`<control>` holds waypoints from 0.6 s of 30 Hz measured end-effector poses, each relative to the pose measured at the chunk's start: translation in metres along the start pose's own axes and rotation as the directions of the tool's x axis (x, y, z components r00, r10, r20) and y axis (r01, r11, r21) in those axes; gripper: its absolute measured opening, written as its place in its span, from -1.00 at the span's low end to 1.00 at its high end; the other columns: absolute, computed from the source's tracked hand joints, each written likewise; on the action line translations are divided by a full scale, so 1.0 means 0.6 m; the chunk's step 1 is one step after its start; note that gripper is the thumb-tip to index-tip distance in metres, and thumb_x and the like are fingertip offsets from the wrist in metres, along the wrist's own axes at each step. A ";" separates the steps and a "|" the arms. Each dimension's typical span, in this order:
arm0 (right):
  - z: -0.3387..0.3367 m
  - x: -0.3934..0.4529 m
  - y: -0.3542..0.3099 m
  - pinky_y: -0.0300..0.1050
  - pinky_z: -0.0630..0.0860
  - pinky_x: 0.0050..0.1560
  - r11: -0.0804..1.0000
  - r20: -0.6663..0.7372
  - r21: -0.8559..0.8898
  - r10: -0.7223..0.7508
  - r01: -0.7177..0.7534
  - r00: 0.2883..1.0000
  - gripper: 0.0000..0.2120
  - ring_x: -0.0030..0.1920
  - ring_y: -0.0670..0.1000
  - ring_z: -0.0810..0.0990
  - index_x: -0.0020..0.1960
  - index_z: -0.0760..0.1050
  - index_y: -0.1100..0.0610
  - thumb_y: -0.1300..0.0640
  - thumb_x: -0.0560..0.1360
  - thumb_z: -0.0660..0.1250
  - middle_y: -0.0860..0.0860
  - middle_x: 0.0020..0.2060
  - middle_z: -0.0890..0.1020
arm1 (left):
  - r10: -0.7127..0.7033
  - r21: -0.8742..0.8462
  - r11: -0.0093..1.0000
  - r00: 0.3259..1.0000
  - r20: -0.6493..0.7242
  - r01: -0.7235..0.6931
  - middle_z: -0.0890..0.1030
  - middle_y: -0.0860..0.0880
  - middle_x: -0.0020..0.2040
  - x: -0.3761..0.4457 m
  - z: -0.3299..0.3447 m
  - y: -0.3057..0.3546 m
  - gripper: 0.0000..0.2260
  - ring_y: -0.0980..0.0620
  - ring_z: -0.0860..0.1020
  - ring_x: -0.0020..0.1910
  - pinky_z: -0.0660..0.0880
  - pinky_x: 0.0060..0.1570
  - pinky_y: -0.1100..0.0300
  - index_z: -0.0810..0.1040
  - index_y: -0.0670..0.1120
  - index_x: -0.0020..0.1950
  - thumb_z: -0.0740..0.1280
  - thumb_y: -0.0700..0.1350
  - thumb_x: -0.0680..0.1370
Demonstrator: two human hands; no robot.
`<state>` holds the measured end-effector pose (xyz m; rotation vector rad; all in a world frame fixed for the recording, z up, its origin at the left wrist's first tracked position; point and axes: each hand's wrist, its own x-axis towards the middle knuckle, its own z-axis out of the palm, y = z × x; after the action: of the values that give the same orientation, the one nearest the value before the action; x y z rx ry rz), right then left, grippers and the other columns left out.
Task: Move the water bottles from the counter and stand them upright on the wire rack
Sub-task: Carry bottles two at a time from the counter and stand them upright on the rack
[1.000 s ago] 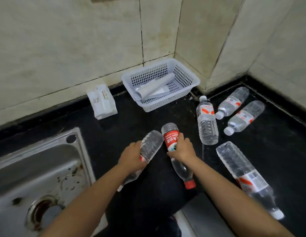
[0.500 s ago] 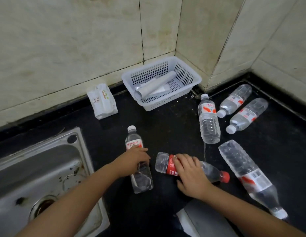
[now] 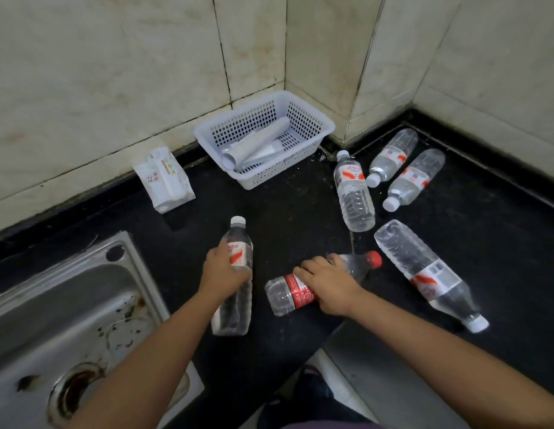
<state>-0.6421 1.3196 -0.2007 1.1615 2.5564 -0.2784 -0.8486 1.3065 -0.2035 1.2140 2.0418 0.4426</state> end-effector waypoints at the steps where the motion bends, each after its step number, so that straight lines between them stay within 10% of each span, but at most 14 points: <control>1: -0.004 0.004 0.000 0.11 0.09 0.38 0.997 -0.015 -0.013 -0.079 0.079 0.997 -0.36 0.39 0.09 0.26 0.45 0.15 0.09 0.25 0.42 0.29 0.07 0.38 0.32 | 0.047 0.051 0.998 0.999 0.018 -0.047 0.36 -0.17 0.30 -0.006 -0.007 -0.010 -0.25 -0.18 0.41 0.27 0.44 0.22 0.00 0.14 -0.01 0.48 0.40 -0.18 0.36; 7: -0.019 0.020 -0.001 0.17 0.03 0.43 0.969 0.005 0.034 -0.243 0.243 0.970 -0.64 0.42 0.05 0.29 0.27 0.44 0.05 0.17 0.48 0.27 0.01 0.31 0.46 | 0.104 0.257 0.961 0.994 0.017 -0.105 0.30 -0.16 0.37 -0.031 -0.009 -0.034 -0.29 -0.17 0.32 0.31 0.38 0.25 0.01 0.11 -0.07 0.49 0.37 -0.14 0.42; 10: -0.023 0.022 -0.008 0.04 0.20 0.35 0.973 -0.146 0.217 0.106 -0.073 0.984 -0.72 0.33 0.06 0.34 0.19 0.50 0.13 0.13 0.52 0.19 0.03 0.26 0.49 | 0.082 0.327 0.942 0.997 0.003 -0.078 0.34 -0.17 0.31 -0.032 -0.007 -0.032 -0.27 -0.18 0.35 0.27 0.37 0.22 -0.03 0.07 -0.02 0.49 0.37 -0.06 0.41; 13: -0.027 0.042 -0.024 0.12 0.33 0.28 0.728 -0.119 0.460 0.618 -0.508 0.777 -0.50 0.37 0.17 0.22 0.37 0.27 0.17 0.00 0.50 0.27 0.15 0.39 0.24 | 0.098 0.418 0.905 0.995 -0.013 -0.084 0.34 -0.18 0.28 -0.032 0.004 -0.032 -0.27 -0.18 0.35 0.26 0.35 0.22 -0.04 0.01 -0.04 0.49 0.33 0.02 0.44; 18: -0.016 0.071 -0.032 0.13 0.39 0.25 0.437 0.127 0.547 0.800 -0.714 0.587 -0.15 0.38 0.25 0.15 0.49 -0.13 0.12 -0.01 0.44 0.37 0.27 0.42 0.05 | 0.136 0.438 0.895 0.987 -0.080 -0.088 0.34 -0.22 0.27 -0.024 0.008 -0.038 -0.36 -0.18 0.33 0.23 0.36 0.20 -0.04 0.04 -0.07 0.48 0.23 0.11 0.52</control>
<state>-0.6850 1.3394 -0.2061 2.5098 1.7559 -0.7379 -0.8551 1.2821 -0.2147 1.6083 2.2454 0.1040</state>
